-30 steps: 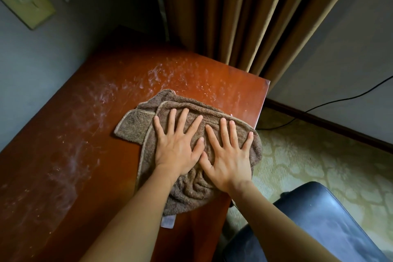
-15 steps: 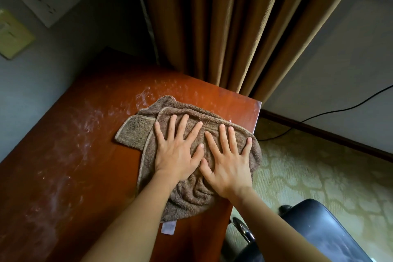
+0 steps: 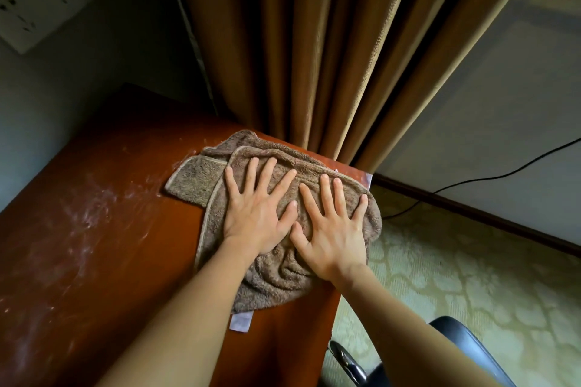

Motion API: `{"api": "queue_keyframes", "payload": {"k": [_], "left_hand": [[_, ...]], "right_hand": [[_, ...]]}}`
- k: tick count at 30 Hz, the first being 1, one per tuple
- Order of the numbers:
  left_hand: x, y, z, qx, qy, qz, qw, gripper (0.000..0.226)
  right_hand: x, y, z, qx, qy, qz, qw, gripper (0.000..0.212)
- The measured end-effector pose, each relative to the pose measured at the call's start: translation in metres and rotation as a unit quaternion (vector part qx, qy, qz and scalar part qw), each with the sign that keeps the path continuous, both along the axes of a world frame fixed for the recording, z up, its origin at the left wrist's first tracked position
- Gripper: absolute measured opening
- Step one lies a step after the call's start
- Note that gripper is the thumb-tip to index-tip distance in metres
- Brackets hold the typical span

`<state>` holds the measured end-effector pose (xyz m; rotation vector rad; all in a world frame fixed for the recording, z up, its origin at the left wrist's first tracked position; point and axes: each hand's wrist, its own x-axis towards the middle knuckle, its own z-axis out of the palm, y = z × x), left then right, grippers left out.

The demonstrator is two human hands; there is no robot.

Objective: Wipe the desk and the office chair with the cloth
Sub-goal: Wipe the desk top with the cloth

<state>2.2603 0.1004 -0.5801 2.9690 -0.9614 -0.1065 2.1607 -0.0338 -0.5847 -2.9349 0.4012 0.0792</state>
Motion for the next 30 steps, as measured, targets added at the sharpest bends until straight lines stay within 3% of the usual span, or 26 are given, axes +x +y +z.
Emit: {"api": "queue_keyframes", "payload": {"k": [20, 30], "left_hand": [[0.061, -0.051, -0.007, -0.009, 0.001, -0.021, 1.0, 0.065], [0.042, -0.034, -0.01, -0.041, -0.023, -0.016, 0.999, 0.062]], "right_hand": [[0.052, -0.033, 0.001, -0.01, -0.001, -0.04, 0.999, 0.074], [0.046, -0.023, -0.003, -0.038, 0.015, -0.04, 0.998, 0.07]]}}
